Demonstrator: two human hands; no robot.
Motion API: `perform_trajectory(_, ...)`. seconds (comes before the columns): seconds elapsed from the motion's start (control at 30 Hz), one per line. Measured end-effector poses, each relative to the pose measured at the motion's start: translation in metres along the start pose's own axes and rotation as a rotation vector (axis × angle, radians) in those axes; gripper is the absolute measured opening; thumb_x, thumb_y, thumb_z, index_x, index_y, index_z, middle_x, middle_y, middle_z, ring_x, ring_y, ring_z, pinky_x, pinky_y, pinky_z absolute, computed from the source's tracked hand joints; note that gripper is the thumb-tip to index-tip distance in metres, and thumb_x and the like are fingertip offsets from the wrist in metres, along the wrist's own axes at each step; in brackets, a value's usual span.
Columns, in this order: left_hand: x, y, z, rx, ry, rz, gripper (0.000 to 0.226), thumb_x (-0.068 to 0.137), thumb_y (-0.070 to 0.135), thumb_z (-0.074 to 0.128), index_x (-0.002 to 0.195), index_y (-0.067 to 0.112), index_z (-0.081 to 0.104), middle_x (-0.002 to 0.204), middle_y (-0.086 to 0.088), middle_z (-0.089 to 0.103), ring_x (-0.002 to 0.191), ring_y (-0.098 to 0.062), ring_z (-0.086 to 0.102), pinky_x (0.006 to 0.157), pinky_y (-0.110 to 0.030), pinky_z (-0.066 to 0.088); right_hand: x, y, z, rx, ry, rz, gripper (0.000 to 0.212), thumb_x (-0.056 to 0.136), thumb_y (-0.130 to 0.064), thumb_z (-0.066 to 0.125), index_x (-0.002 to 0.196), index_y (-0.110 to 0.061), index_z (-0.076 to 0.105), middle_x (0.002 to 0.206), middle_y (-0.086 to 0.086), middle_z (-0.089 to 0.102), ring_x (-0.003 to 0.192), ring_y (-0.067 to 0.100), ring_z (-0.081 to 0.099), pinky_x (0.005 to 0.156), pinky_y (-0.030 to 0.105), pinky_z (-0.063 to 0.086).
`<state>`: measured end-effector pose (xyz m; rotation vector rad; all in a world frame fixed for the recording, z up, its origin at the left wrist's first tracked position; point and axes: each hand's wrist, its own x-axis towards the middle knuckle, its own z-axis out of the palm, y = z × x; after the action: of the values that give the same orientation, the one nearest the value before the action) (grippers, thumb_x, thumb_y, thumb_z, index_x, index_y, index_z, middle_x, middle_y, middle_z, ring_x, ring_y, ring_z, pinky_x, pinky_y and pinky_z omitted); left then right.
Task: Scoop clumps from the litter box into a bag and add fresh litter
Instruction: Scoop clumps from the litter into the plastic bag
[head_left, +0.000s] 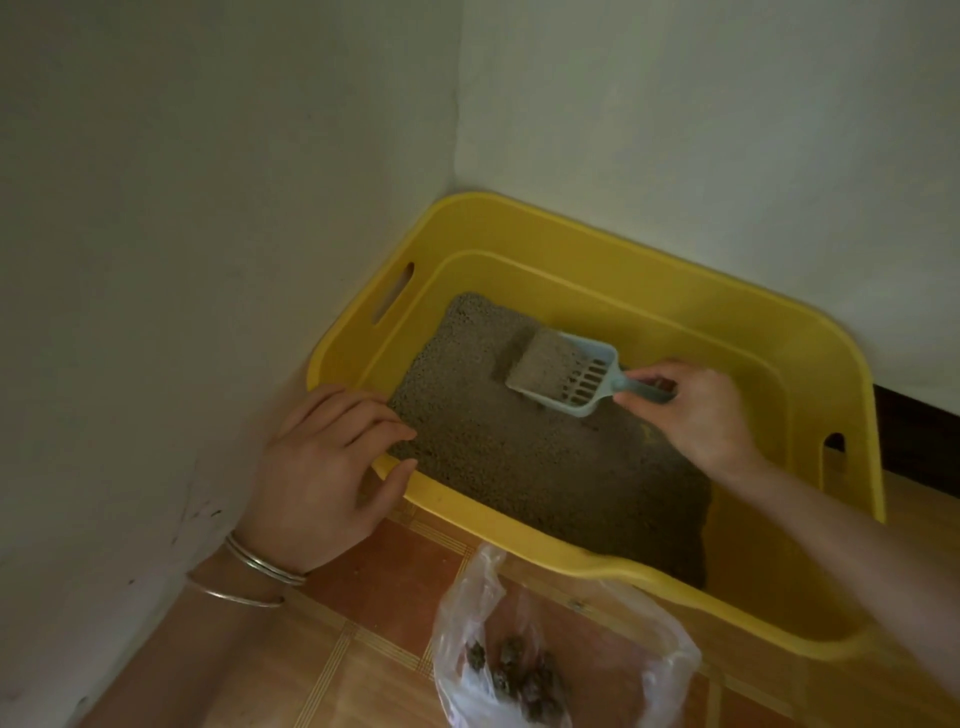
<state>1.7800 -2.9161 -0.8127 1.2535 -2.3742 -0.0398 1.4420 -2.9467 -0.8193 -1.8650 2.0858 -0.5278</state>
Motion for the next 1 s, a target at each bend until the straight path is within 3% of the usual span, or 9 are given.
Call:
perform_trajectory(0.07, 0.000, 0.000, 0.000, 0.000, -0.002, 0.000, 0.026, 0.086, 0.035, 0.056, 0.092, 0.016, 0.074, 0.092, 0.002, 0.069, 0.098, -0.021, 0.063, 0.097, -0.038, 0.041, -0.003, 0.008, -0.002, -0.068, -0.007, 0.006, 0.025, 0.076, -0.030, 0.074, 0.098, -0.018, 0.072, 0.081, -0.005, 0.062, 0.059, 0.000, 0.049, 0.049, 0.011, 0.035)
perform_trajectory(0.17, -0.001, 0.000, 0.000, 0.001, -0.005, 0.002, 0.026, 0.086, 0.035, 0.056, 0.092, 0.016, 0.073, 0.092, 0.002, 0.069, 0.098, -0.021, 0.063, 0.097, -0.038, 0.041, -0.007, 0.014, 0.000, -0.171, -0.080, 0.048, 0.024, 0.077, -0.034, 0.073, 0.097, -0.021, 0.071, 0.091, -0.001, 0.068, 0.067, 0.009, 0.055, 0.057, 0.026, 0.046)
perform_trajectory(0.37, -0.001, 0.001, 0.000, -0.009, 0.013, 0.000, 0.026, 0.087, 0.034, 0.055, 0.092, 0.016, 0.073, 0.093, 0.003, 0.068, 0.101, -0.021, 0.062, 0.100, -0.034, 0.037, 0.009, -0.009, 0.018, -0.211, -0.198, 0.010, 0.024, 0.083, -0.033, 0.066, 0.105, -0.023, 0.069, 0.100, -0.003, 0.068, 0.073, 0.009, 0.055, 0.058, 0.023, 0.042)
perform_trajectory(0.53, -0.002, 0.002, 0.002, -0.020, 0.025, -0.002, 0.026, 0.087, 0.034, 0.054, 0.092, 0.017, 0.073, 0.094, 0.003, 0.068, 0.104, -0.019, 0.060, 0.102, -0.033, 0.034, 0.034, -0.036, 0.048, -0.099, -0.186, -0.028, 0.022, 0.084, -0.030, 0.066, 0.102, -0.019, 0.070, 0.099, 0.000, 0.070, 0.082, 0.014, 0.062, 0.066, 0.029, 0.050)
perform_trajectory(0.73, -0.002, 0.000, 0.007, -0.054, 0.055, -0.016, 0.021, 0.085, 0.029, 0.058, 0.090, 0.018, 0.074, 0.096, 0.004, 0.068, 0.107, -0.017, 0.059, 0.101, -0.036, 0.038, 0.065, -0.058, 0.081, 0.013, -0.084, -0.007, 0.028, 0.083, -0.029, 0.067, 0.107, -0.015, 0.068, 0.094, 0.005, 0.071, 0.068, 0.016, 0.058, 0.058, 0.030, 0.044)
perform_trajectory(0.83, -0.002, -0.001, 0.008, -0.066, 0.057, -0.011, 0.020, 0.085, 0.028, 0.058, 0.090, 0.018, 0.074, 0.096, 0.005, 0.068, 0.107, -0.017, 0.060, 0.099, -0.037, 0.040, 0.066, -0.050, 0.084, 0.093, -0.080, -0.007, 0.030, 0.081, -0.030, 0.070, 0.107, -0.015, 0.069, 0.096, 0.005, 0.071, 0.076, 0.019, 0.064, 0.069, 0.036, 0.053)
perform_trajectory(0.87, -0.003, -0.001, 0.007, -0.066, 0.055, -0.011, 0.020, 0.085, 0.028, 0.058, 0.090, 0.018, 0.074, 0.096, 0.005, 0.069, 0.107, -0.017, 0.060, 0.100, -0.036, 0.039, 0.065, -0.049, 0.082, 0.119, -0.072, -0.022, 0.030, 0.081, -0.029, 0.070, 0.107, -0.014, 0.069, 0.099, 0.004, 0.071, 0.077, 0.017, 0.064, 0.070, 0.032, 0.052)
perform_trajectory(0.93, -0.002, -0.002, 0.007, -0.064, 0.052, -0.008, 0.020, 0.085, 0.028, 0.057, 0.089, 0.018, 0.074, 0.096, 0.005, 0.069, 0.107, -0.016, 0.060, 0.101, -0.033, 0.037, 0.063, -0.046, 0.075, 0.182, -0.046, -0.072, 0.028, 0.080, -0.025, 0.072, 0.105, -0.013, 0.070, 0.100, 0.003, 0.071, 0.075, 0.006, 0.057, 0.062, 0.012, 0.041)
perform_trajectory(1.0, -0.002, -0.002, 0.007, -0.065, 0.050, -0.003, 0.020, 0.085, 0.028, 0.057, 0.089, 0.018, 0.074, 0.096, 0.005, 0.068, 0.107, -0.016, 0.060, 0.102, -0.031, 0.035, 0.059, -0.045, 0.065, 0.241, -0.012, -0.101, 0.028, 0.079, -0.023, 0.073, 0.105, -0.012, 0.070, 0.094, -0.002, 0.070, 0.069, -0.005, 0.049, 0.060, 0.004, 0.035)
